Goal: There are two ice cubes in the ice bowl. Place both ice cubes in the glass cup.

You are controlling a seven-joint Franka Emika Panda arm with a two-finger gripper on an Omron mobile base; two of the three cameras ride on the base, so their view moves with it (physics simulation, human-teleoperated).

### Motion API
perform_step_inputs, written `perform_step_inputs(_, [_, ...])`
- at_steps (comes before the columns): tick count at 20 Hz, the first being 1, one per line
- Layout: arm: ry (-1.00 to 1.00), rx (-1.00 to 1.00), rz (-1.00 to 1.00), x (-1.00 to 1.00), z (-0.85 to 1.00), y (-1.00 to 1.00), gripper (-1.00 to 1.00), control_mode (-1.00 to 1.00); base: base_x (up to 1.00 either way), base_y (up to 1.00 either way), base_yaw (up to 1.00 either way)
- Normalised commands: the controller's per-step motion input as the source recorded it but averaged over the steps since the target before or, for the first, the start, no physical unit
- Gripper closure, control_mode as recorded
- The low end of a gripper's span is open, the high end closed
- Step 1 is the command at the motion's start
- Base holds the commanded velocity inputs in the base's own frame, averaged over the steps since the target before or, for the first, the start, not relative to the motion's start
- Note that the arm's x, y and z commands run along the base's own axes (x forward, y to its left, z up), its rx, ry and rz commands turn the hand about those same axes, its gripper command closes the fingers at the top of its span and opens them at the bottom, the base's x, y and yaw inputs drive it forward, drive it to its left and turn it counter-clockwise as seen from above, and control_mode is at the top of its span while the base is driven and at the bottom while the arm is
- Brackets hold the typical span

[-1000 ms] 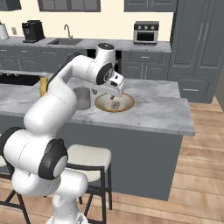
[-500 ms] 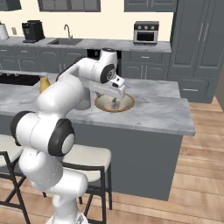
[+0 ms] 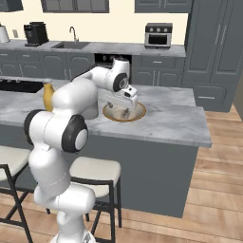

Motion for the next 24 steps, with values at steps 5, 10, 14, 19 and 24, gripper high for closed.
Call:
perform_step_inputs(5, [0.01,-0.03,-0.01,0.5,-0.31,-0.03,-1.0,-1.0,0.0,0.0,0.0])
perform_step_inputs(10, [0.02,-0.03,-0.01,0.48,-0.41,-0.04,-1.0,-1.0,0.0,0.0,0.0])
perform_step_inputs(14, [0.0,-0.03,0.0,0.41,-0.26,-0.08,-1.0,-1.0,0.0,0.0,0.0])
perform_step_inputs(19, [0.05,0.0,0.0,0.18,-0.41,-0.02,-1.0,-1.0,0.0,0.0,0.0])
perform_step_inputs(24, [0.01,-0.03,0.0,0.37,-0.27,0.0,-1.0,-1.0,0.0,0.0,0.0])
